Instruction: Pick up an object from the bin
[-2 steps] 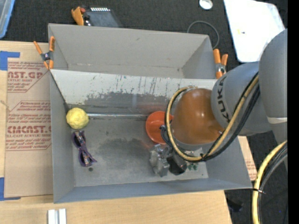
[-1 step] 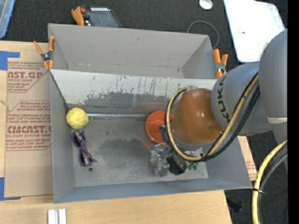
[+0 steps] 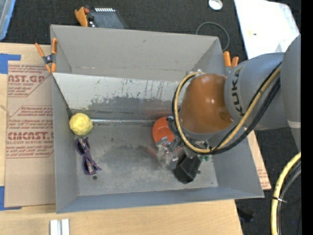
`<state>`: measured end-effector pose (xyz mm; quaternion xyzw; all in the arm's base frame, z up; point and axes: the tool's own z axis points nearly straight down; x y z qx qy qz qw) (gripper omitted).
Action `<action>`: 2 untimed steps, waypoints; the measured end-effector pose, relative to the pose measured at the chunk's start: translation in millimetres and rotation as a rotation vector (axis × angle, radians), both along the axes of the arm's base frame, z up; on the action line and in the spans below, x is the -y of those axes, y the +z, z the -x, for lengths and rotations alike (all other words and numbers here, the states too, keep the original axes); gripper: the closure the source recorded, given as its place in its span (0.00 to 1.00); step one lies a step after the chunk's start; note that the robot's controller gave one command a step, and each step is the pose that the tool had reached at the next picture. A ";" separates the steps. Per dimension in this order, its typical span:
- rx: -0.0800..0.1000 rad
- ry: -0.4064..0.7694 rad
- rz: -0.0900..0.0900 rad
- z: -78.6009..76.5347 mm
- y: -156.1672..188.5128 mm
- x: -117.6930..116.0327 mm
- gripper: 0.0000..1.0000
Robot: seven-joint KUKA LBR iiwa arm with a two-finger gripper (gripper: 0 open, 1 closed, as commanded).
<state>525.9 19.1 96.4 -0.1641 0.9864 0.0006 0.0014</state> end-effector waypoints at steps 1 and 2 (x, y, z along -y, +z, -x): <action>0.000 0.001 0.000 0.1 0.1 0.1 1.00; -0.001 0.092 0.000 11.7 17.1 22.9 1.00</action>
Offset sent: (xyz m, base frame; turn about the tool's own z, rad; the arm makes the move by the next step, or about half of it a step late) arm -0.0248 -0.0510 0.0379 -0.1938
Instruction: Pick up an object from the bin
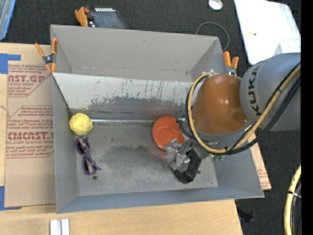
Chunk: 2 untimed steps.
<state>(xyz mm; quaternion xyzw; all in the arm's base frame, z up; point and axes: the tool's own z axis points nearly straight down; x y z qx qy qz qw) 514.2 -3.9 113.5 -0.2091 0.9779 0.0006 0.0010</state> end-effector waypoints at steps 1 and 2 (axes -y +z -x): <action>0.005 0.049 0.000 -50.3 -30.9 -11.2 1.00; 0.003 0.092 -0.001 -52.7 -37.7 48.2 1.00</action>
Offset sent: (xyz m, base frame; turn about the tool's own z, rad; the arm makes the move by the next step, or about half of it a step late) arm 0.0507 -0.0649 -0.0377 -0.0966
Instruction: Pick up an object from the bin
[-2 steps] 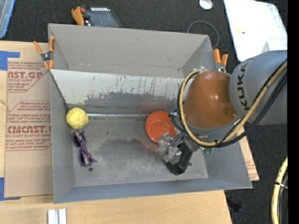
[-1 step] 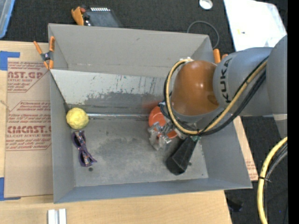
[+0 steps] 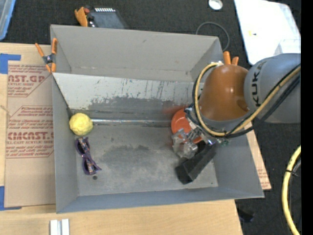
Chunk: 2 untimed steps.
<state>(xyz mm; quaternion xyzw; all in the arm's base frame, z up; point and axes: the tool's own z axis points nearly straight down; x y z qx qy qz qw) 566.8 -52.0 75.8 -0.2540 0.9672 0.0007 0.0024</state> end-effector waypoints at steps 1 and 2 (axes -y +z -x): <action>0.004 0.005 0.001 -1.8 5.1 36.8 1.00; 0.009 0.009 -0.011 -6.9 0.1 71.1 1.00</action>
Offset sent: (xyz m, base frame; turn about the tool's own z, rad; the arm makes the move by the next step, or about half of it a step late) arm 0.0042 -0.0873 -0.0039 -0.0135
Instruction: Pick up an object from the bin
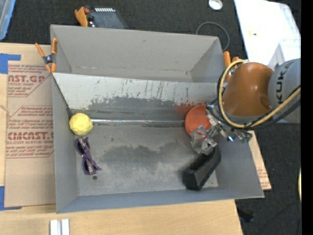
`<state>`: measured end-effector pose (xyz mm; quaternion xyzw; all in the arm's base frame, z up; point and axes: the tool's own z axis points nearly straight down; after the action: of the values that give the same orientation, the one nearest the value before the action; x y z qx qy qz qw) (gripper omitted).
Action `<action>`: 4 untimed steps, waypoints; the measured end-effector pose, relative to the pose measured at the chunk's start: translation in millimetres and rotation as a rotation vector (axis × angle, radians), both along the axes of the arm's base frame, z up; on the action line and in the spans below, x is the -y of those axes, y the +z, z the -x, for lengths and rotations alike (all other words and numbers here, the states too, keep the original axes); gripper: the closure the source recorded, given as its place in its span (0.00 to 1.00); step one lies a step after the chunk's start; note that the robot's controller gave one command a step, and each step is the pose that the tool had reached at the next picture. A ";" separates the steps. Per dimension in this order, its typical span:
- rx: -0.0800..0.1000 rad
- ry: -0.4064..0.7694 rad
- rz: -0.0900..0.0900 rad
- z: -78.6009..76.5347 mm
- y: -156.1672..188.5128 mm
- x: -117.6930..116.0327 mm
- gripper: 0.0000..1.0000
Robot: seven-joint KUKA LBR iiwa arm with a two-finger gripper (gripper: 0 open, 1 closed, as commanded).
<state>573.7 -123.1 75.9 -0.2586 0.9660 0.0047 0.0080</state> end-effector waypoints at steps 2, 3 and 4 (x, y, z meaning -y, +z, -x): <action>0.002 0.094 0.006 -18.4 -5.1 -75.9 0.00; 0.003 0.118 0.006 -19.0 -1.2 -85.4 0.00; 0.007 0.135 0.005 -14.4 -5.7 -94.2 0.00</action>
Offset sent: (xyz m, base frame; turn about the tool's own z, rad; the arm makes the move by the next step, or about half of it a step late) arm 0.0000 0.0000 0.0000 0.0000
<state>588.1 -28.9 70.3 -0.3232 0.9463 0.0021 0.0104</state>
